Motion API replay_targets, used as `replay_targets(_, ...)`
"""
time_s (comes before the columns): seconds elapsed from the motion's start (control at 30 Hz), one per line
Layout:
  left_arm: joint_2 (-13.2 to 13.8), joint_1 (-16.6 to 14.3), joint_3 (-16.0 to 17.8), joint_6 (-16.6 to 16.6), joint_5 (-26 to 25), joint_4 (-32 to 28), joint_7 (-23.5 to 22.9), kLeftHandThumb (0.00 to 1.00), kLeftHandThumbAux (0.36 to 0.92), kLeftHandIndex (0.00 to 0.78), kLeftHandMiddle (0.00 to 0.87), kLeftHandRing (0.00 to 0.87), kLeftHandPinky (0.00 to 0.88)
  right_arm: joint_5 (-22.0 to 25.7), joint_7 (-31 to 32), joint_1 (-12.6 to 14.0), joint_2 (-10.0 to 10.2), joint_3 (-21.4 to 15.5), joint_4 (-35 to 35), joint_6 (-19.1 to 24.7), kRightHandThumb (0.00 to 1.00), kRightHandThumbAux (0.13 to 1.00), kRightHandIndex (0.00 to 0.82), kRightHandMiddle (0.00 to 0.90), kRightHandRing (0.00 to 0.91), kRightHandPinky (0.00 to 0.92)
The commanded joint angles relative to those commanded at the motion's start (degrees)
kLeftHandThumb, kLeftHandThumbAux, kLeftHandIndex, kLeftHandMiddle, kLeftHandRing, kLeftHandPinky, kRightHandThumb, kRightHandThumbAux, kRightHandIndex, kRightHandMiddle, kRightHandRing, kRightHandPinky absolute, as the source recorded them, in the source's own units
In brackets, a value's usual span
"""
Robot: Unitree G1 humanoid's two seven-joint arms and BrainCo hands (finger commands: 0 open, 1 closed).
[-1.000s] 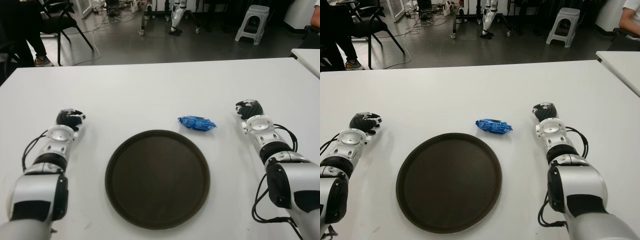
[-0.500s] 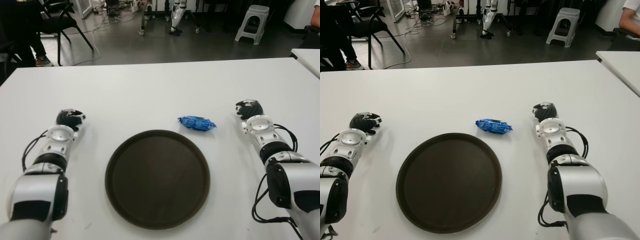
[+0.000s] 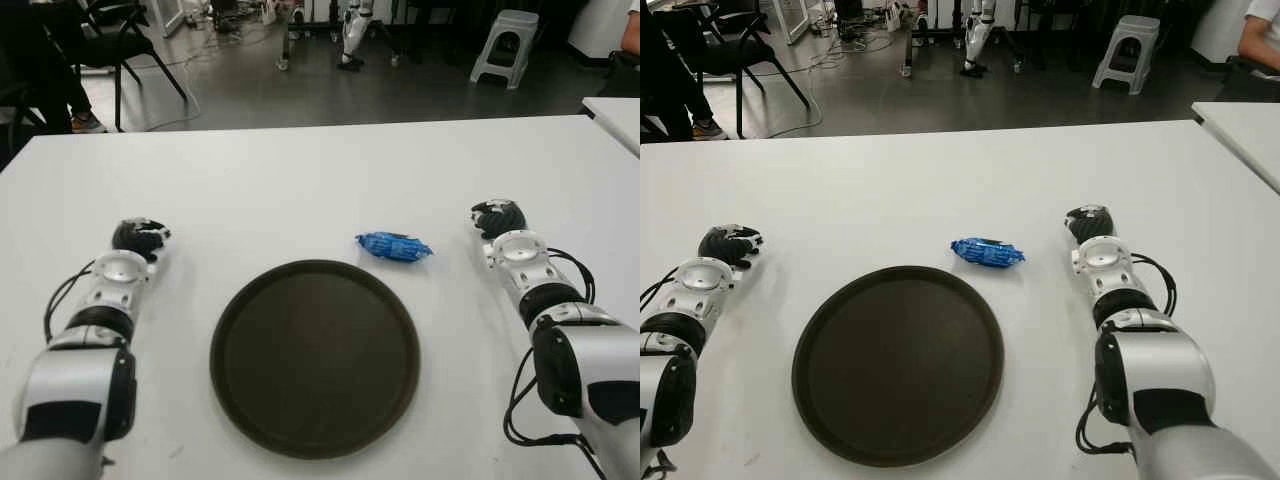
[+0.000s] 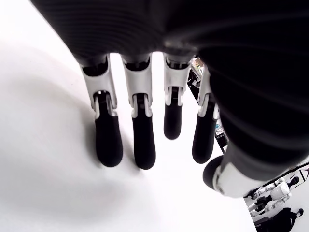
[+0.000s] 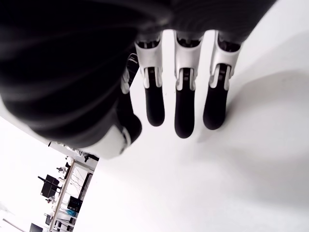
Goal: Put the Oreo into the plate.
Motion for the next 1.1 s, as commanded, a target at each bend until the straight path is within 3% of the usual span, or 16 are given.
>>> replay_targets(0.57, 0.02, 0.08, -0.04, -0.15, 0.16, 0.00, 0.39, 0.677, 0.724, 0.400, 0.183, 0.201, 0.225, -1.07, 0.06, 0.61, 0.10, 1.36, -0.12, -2.92, 0.678, 0.733, 0.398, 0.267, 0.292, 0.322)
replay_targets(0.9, 0.10, 0.10, -0.29, 0.04, 0.35, 0.01, 0.08, 0.679, 0.723, 0.402, 0.185, 0.208, 0.227, 0.00, 3.49, 1.41, 0.46, 0.73, -0.37, -8.15, 0.671, 0.730, 0.397, 0.190, 0.193, 0.180)
replay_targets(0.93, 0.11, 0.10, -0.30, 0.09, 0.35, 0.02, 0.11, 0.680, 0.723, 0.402, 0.184, 0.210, 0.234, 0.13, 4.19, 1.52, 0.45, 0.64, -0.40, -8.91, 0.535, 0.703, 0.286, 0.166, 0.163, 0.146)
replay_targets(1.0, 0.11, 0.08, -0.37, 0.16, 0.42, 0.03, 0.28, 0.680, 0.722, 0.402, 0.181, 0.208, 0.234, 0.17, 5.26, 1.63, 0.44, 0.68, -0.44, -10.19, 0.404, 0.678, 0.184, 0.138, 0.129, 0.108)
replay_targets(1.1, 0.11, 0.08, -0.47, 0.26, 0.50, 0.02, 0.55, 0.680, 0.723, 0.401, 0.174, 0.201, 0.222, -0.52, 6.27, 1.71, 0.38, 1.46, -0.47, -11.92, 0.295, 0.653, 0.101, 0.104, 0.090, 0.067)
